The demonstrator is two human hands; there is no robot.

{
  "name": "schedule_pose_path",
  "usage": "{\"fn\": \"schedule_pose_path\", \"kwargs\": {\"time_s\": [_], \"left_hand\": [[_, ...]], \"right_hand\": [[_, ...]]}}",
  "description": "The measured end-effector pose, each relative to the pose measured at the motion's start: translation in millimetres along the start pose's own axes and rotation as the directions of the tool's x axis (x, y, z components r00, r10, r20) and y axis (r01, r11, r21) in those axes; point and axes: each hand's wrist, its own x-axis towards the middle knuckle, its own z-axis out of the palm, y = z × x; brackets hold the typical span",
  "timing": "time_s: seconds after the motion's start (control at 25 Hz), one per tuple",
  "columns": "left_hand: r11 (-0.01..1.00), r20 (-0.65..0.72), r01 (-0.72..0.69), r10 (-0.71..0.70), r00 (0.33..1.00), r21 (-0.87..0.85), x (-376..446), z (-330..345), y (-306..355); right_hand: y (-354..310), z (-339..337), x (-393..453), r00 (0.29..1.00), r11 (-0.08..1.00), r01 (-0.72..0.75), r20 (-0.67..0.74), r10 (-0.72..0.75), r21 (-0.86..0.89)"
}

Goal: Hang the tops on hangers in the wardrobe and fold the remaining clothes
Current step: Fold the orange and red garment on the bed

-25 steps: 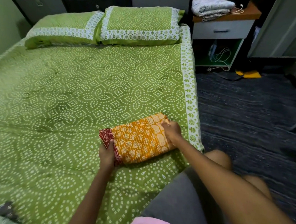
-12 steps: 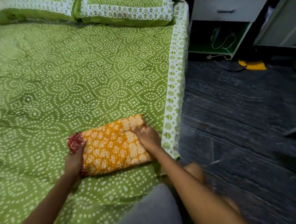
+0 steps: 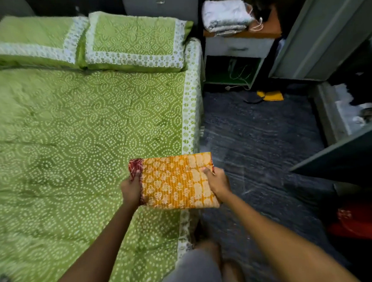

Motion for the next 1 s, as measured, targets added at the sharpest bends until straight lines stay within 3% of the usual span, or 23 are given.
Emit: {"fn": "schedule_pose_path", "kwargs": {"time_s": [0.24,0.36,0.64,0.8,1.0], "left_hand": [[0.996,0.180,-0.079,0.084,0.980,-0.033,-58.0,56.2,148.8],[0.979,0.238,-0.194,0.205,0.949,-0.069,-72.5,92.6,202.1],[0.899,0.377,-0.423,0.432,0.820,-0.112,-89.6,186.1,290.6],[0.835,0.439,-0.517,0.542,0.717,-0.187,-110.4,258.1,340.8],[0.764,0.475,-0.605,0.628,0.616,-0.226,-126.2,353.7,426.5]], "right_hand": [[-111.3,-144.2,-29.9,0.967,0.998,0.067,-0.247,-0.067,-0.007],[-136.6,-187.2,-25.6,0.929,0.995,0.096,-0.359,-0.093,-0.008],[-158.8,-276.7,-5.4,0.847,0.983,0.112,-0.532,-0.019,0.143],[-171.5,-345.4,23.8,0.837,0.925,0.141,-0.541,0.079,0.353],[-203.9,-441.6,78.8,0.816,0.873,0.225,-0.573,0.073,0.432]]}}
